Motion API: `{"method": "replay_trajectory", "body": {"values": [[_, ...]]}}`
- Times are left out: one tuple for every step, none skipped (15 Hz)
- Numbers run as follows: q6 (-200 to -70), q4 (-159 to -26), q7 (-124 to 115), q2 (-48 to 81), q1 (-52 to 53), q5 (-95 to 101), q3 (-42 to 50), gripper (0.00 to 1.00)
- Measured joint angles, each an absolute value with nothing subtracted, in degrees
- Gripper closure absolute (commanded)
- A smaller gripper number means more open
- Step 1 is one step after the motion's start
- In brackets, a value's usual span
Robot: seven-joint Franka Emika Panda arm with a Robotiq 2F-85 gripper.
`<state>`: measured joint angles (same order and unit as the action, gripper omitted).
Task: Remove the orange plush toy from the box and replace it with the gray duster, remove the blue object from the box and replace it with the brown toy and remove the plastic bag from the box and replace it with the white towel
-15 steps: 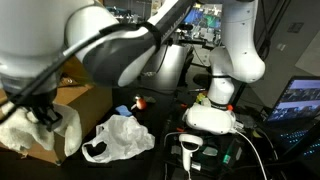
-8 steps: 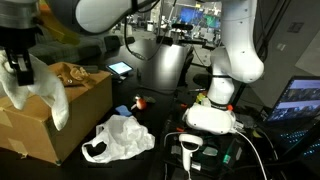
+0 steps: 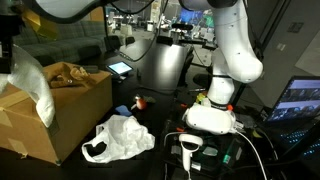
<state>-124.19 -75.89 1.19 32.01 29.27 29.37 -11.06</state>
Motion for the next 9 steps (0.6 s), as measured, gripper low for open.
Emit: {"method": "replay_trajectory", "body": {"values": [[-124.2,-74.1,1.1,33.5,29.1,28.3,-10.8,1.0],[-124.2,-72.4,0.6,35.0,29.1,27.5,-10.5,1.0],[-124.1,-70.6,0.0,36.6,29.1,27.0,-10.0,1.0],[-124.1,-68.8,-0.7,38.2,29.1,26.4,-9.4,1.0],[-124.1,-67.1,-1.6,39.7,29.1,25.9,-8.7,1.0],[-124.1,-65.4,-2.8,41.2,29.1,25.5,-7.9,1.0],[-124.0,-63.7,-4.2,42.7,29.1,25.3,-7.0,1.0],[-124.0,-62.0,-5.7,44.1,29.1,25.2,-6.1,1.0],[-124.0,-60.4,-7.4,45.4,29.1,24.9,-5.2,1.0]]}}
